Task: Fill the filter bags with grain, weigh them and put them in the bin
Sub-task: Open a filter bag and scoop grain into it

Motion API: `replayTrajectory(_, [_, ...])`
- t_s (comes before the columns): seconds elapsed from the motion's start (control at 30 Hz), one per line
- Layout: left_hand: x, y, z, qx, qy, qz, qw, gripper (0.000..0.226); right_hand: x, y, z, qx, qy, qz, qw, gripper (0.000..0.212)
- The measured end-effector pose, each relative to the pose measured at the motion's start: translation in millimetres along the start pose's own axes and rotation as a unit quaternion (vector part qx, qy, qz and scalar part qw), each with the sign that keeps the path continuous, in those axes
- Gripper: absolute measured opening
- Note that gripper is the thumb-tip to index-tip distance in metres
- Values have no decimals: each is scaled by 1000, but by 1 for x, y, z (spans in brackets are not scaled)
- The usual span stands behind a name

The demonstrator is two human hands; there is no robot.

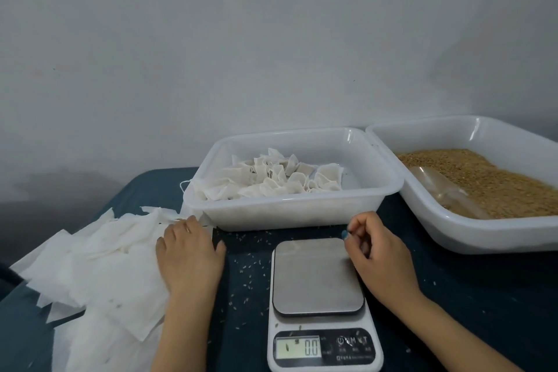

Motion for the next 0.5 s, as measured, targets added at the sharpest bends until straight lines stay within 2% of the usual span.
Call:
replayTrajectory(0.17, [1,-1,-1,4,-6,37,999,27,-2,0,0,-2,3,5,1000,26])
replayTrajectory(0.37, [-2,2,0,13,-6,69,998,17,0,-1,0,-1,3,6,1000,24])
replayTrajectory(0.5, [3,-4,2,-16,-24,-7,1000,49,0,-1,0,0,4,14,1000,27])
Point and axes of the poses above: each hand's wrist, its own z-axis away from the middle knuckle, its own y-axis out of the back of the hand, x = y × z, the point moved 8 cm from there along -z, towards the middle knuckle, and after that the axes turned 7 degrees about -z, right-handed, at the moved point
